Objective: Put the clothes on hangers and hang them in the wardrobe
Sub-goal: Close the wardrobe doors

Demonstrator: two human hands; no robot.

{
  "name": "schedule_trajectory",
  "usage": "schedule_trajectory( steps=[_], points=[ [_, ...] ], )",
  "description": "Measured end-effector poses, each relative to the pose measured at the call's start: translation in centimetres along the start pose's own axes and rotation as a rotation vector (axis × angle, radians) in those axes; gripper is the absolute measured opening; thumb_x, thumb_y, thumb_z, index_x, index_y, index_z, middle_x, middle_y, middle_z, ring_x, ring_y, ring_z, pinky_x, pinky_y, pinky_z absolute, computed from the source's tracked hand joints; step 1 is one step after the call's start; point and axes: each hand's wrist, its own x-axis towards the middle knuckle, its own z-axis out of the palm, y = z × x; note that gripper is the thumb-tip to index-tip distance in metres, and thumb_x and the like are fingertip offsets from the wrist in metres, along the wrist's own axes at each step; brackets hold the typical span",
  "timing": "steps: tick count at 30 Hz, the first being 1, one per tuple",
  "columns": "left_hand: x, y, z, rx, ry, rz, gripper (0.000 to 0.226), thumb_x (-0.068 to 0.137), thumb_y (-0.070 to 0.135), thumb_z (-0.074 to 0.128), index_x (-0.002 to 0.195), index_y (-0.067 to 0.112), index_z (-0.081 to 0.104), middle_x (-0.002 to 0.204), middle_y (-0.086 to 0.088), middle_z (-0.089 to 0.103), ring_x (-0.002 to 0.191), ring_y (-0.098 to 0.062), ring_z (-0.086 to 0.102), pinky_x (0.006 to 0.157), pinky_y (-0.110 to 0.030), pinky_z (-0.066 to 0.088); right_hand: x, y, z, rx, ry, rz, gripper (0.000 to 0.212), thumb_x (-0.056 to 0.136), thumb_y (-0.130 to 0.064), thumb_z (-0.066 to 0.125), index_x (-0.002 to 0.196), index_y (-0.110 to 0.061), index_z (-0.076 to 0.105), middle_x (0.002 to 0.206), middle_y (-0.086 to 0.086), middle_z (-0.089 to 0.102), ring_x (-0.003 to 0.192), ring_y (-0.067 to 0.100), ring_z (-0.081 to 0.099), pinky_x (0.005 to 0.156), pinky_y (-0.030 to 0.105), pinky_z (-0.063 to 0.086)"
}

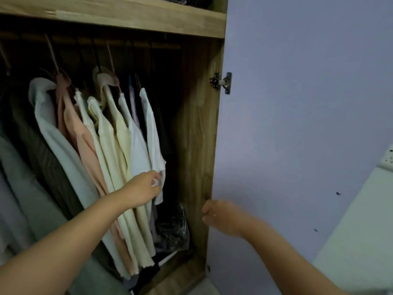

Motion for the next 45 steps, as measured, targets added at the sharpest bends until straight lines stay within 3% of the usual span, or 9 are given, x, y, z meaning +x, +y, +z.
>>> schedule_trajectory(
  steps=[9, 16, 21, 25, 30, 32, 34, 40, 45],
  points=[
    [-4.7, 6.7, 11.1, 0.067, -0.188, -0.068, 0.036, 0.097, 0.028, 0.044, 0.129, 0.012, 0.046, 0.123, -0.005, 0.056, 0.101, -0.017, 0.057, 0.085, -0.024, 0.043, -10.1, 11.8, 1.6, 0.006, 0.024, 0.133, 0.033, 0.097, -0.03, 0.045, 0.128, -0.021, 0.049, 0.129, 0.005, 0.053, 0.113, 0.024, 0.055, 0.095, 0.031, 0.044],
    [-7.2, 12.6, 18.7, -0.068, -0.157, -0.055, 0.031, 0.096, 0.023, 0.047, 0.124, 0.012, 0.053, 0.122, -0.005, 0.058, 0.109, -0.017, 0.055, 0.083, -0.021, 0.039, -15.1, 19.7, -0.3, 0.157, 0.505, 0.287, 0.015, 0.089, -0.011, 0.048, 0.098, -0.011, 0.06, 0.105, 0.012, 0.065, 0.096, 0.029, 0.059, 0.077, 0.03, 0.043],
    [-7.9, 13.8, 21.1, -0.08, -0.152, -0.066, 0.028, 0.094, 0.023, 0.05, 0.119, 0.014, 0.057, 0.116, -0.002, 0.062, 0.106, -0.015, 0.057, 0.088, -0.02, 0.042, -14.5, 22.8, -2.1, 0.459, 0.674, 0.335, 0.054, 0.088, -0.015, 0.06, 0.135, -0.009, 0.034, 0.135, 0.014, 0.044, 0.119, 0.028, 0.049, 0.095, 0.036, 0.042],
    [-8.5, 12.9, 20.9, -0.092, -0.132, -0.089, 0.028, 0.094, 0.024, 0.049, 0.119, 0.015, 0.057, 0.111, 0.001, 0.061, 0.104, -0.012, 0.057, 0.084, -0.018, 0.04, -11.9, 22.7, -3.2, 0.557, 0.609, 0.259, 0.064, 0.086, -0.013, 0.062, 0.141, -0.01, 0.029, 0.141, 0.01, 0.041, 0.128, 0.029, 0.044, 0.102, 0.037, 0.04],
    [-9.6, 9.9, 19.7, -0.071, -0.085, -0.131, 0.027, 0.095, 0.024, 0.048, 0.12, 0.018, 0.056, 0.11, 0.004, 0.058, 0.102, -0.01, 0.055, 0.085, -0.017, 0.04, -10.5, 21.4, -2.4, 0.657, 0.75, 0.234, 0.041, 0.086, -0.003, 0.057, 0.123, -0.007, 0.039, 0.11, 0.008, 0.057, 0.099, 0.029, 0.058, 0.078, 0.026, 0.046],
    [-10.2, 8.7, 19.2, -0.058, -0.074, -0.139, 0.026, 0.095, 0.024, 0.047, 0.119, 0.018, 0.056, 0.11, 0.004, 0.057, 0.103, -0.01, 0.054, 0.087, -0.019, 0.041, -10.5, 20.9, -2.1, 0.685, 0.779, 0.215, 0.03, 0.088, 0.0, 0.053, 0.113, -0.009, 0.039, 0.088, 0.002, 0.052, 0.072, 0.018, 0.056, 0.054, 0.009, 0.042],
    [-10.8, 7.7, 18.8, -0.044, -0.07, -0.151, 0.025, 0.095, 0.024, 0.048, 0.118, 0.018, 0.057, 0.113, 0.002, 0.059, 0.105, -0.012, 0.055, 0.087, -0.019, 0.041, -10.8, 20.0, -1.6, 0.667, 0.796, 0.21, 0.027, 0.088, 0.0, 0.052, 0.104, -0.015, 0.036, 0.079, -0.002, 0.047, 0.062, 0.005, 0.048, 0.043, 0.012, 0.035],
    [-12.2, 4.1, 16.5, -0.082, -0.074, -0.137, 0.028, 0.095, 0.022, 0.048, 0.121, 0.016, 0.056, 0.119, -0.002, 0.058, 0.106, -0.014, 0.055, 0.088, -0.019, 0.042, -11.8, 15.4, 2.0, 0.646, 0.791, 0.171, 0.032, 0.085, -0.009, 0.062, 0.105, -0.02, 0.039, 0.081, -0.011, 0.051, 0.063, 0.001, 0.05, 0.051, 0.013, 0.034],
    [-13.4, 0.8, 14.1, -0.138, -0.055, -0.122, 0.028, 0.095, 0.019, 0.047, 0.122, 0.015, 0.055, 0.116, -0.002, 0.057, 0.085, -0.01, 0.054, 0.072, -0.012, 0.04, -11.9, 9.5, 5.7, 0.542, 0.747, 0.104, 0.036, 0.083, -0.02, 0.068, 0.104, -0.026, 0.039, 0.087, -0.02, 0.049, 0.076, 0.007, 0.053, 0.057, 0.017, 0.036]
  ],
)
